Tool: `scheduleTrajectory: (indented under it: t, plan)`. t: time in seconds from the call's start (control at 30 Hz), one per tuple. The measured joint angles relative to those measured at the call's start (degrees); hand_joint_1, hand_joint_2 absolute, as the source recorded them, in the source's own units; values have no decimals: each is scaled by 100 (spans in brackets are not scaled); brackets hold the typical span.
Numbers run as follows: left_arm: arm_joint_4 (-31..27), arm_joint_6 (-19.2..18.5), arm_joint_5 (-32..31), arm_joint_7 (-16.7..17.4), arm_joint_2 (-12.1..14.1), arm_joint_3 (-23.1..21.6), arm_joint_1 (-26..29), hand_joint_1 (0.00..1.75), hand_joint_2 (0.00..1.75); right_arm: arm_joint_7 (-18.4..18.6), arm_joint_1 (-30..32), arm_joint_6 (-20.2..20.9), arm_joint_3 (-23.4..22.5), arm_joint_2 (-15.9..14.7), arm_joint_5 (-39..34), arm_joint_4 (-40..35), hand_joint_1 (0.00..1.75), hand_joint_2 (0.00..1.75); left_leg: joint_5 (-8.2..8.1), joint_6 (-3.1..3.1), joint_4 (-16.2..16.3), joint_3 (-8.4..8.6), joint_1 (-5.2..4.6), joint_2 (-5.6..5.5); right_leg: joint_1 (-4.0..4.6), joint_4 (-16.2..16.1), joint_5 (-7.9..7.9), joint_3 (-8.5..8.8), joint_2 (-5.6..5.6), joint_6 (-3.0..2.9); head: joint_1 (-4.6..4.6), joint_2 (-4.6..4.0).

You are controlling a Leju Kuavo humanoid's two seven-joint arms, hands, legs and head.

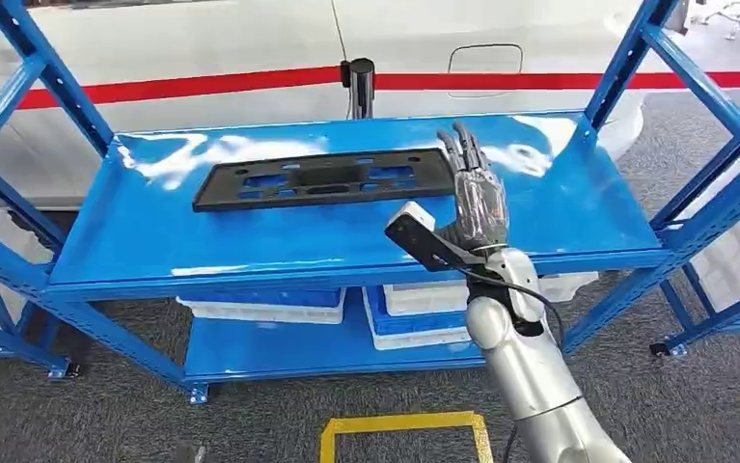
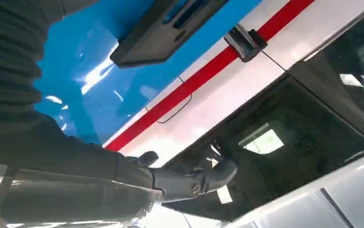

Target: Take the parts from the cabinet and place them on the table.

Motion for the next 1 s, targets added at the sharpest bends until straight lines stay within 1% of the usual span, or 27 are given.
scheduleTrajectory:
  t: [0.03,0.07,0.1,0.17,0.2,0.23,0.27,0.3,0.37,0.4,0.43,0.47,0.53,0.57,0.6,0.63,0.67,0.7,0.73,0.77,0.8,0.83,0.87,0.9,0.93,0.97,1.0]
  plan:
    - [20,38,14,51,33,40,51,0,0,-9,-47,0,13,18,-2,24,0,175,-36,-35,3,11,22,2,-15,-9,-17,16,14,-36,0,0]
    - [33,57,16,86,79,71,93,0,0,-13,-102,0,26,48,-9,31,0,175,-92,-71,48,8,50,9,-52,-15,-30,58,27,-70,4,0]
    - [42,92,24,112,99,101,119,0,0,-17,-158,0,30,65,-22,35,0,175,-174,-95,264,-74,51,21,-45,-17,-63,94,25,-134,-33,0]
    - [81,131,70,182,116,171,150,0,0,-17,-210,2,61,101,-48,57,0,175,-501,-136,1179,-591,53,24,-19,-17,-123,169,5,-221,-31,0]
    - [92,160,73,208,119,184,191,0,0,-17,-204,2,77,109,-55,79,0,175,-619,-151,1670,-918,53,25,2,-17,-165,209,0,-245,-28,0]
    - [101,173,75,219,130,200,226,0,0,-17,-199,4,87,109,-59,98,0,175,-584,-151,1860,-1104,53,25,14,-17,-193,245,1,-259,-28,0]
    - [116,173,75,228,138,221,257,0,0,-17,-202,4,96,109,-61,118,0,175,-418,-133,1785,-1159,53,25,24,-17,-227,288,8,-256,-28,0]
    - [129,177,73,228,156,245,280,0,0,-17,-207,4,105,116,-61,129,0,175,-166,-101,1490,-1087,52,24,33,-18,-259,339,20,-258,-31,0]
    - [134,182,72,228,177,283,290,0,0,-17,-213,4,133,153,-63,131,0,175,445,-2,493,-692,37,25,51,-28,-334,457,38,-242,-30,0]
    - [134,184,72,224,186,289,288,0,0,-17,-216,4,146,160,-63,131,0,175,505,61,162,-529,6,24,56,-36,-372,479,38,-219,-24,0]
    - [134,182,70,219,193,296,280,0,0,-17,-240,4,162,160,-63,133,0,175,428,66,108,-500,-21,32,112,-31,-402,481,46,-174,-15,0]
    - [134,182,66,208,193,298,280,0,0,-15,-240,4,166,160,-68,133,0,175,403,79,122,-512,-40,28,84,-38,-420,479,43,-142,-24,0]
    - [134,182,64,200,193,300,294,0,0,-15,-240,4,177,164,-61,131,0,175,372,128,94,-494,-68,17,76,-96,-443,514,36,-87,-31,0]
    - [131,180,57,193,189,302,298,0,0,-15,-240,4,177,166,-57,112,0,175,408,153,-10,-400,-18,20,149,-100,-477,496,17,-51,-16,2]
    - [134,173,44,180,178,302,303,0,0,-13,-242,4,179,155,-50,109,0,175,409,164,-74,-327,-33,21,93,77,-522,462,-11,-46,-9,0]
    - [134,173,38,178,178,300,298,0,0,-13,-265,4,184,155,-50,109,0,175,383,206,-77,-302,-16,28,108,428,-662,270,-8,-82,4,0]
    - [134,173,37,178,178,302,294,0,0,-13,-260,4,188,151,-50,111,0,175,356,232,-76,-276,-27,22,86,914,-820,-7,-7,-108,-7,0]
    - [134,173,31,178,178,302,294,0,0,-11,-226,4,192,140,-50,114,0,175,327,247,-76,-247,-38,22,82,1361,-923,-296,-7,-111,2,0]
    - [134,171,11,180,178,302,294,0,0,4,-185,2,195,120,-46,116,0,175,289,255,-73,-218,-41,10,70,1651,-943,-528,-7,-77,2,0]
    - [134,168,-6,193,175,302,299,0,0,22,-155,4,197,107,-33,116,0,175,262,248,-71,-178,-41,-1,66,1636,-858,-591,-8,-29,5,0]
    - [136,166,-46,213,171,300,303,0,0,29,-129,2,199,98,-15,111,0,175,220,236,-67,-129,-40,-12,50,1371,-656,-530,-9,48,2,0]
    - [138,168,-65,243,162,298,301,0,0,66,-114,2,201,94,13,101,0,175,178,214,-56,-77,-37,-19,37,936,-399,-373,-11,123,7,0]
    - [138,173,-89,274,162,296,298,0,0,90,-100,2,203,94,29,83,0,175,124,186,-38,-25,-37,-24,14,388,-119,-165,-17,182,4,0]
    - [140,175,-109,300,162,293,298,0,0,103,-88,2,205,94,55,72,0,175,72,148,-17,-15,-43,-27,1,8,34,-55,-38,180,17,0]
    - [144,193,-118,329,164,293,288,0,0,125,-72,9,210,107,81,61,0,175,5,101,23,-12,-95,-33,33,-20,8,41,-22,89,13,0]
    - [144,210,-129,355,164,291,287,0,0,149,-39,13,212,107,107,44,0,175,0,88,20,-1,-82,-31,28,-7,1,30,-15,5,-2,0]
    - [147,221,-135,376,162,291,287,0,0,166,-17,15,210,107,120,31,0,175,-10,68,15,9,-65,-27,59,-2,-21,30,-10,-39,-2,0]
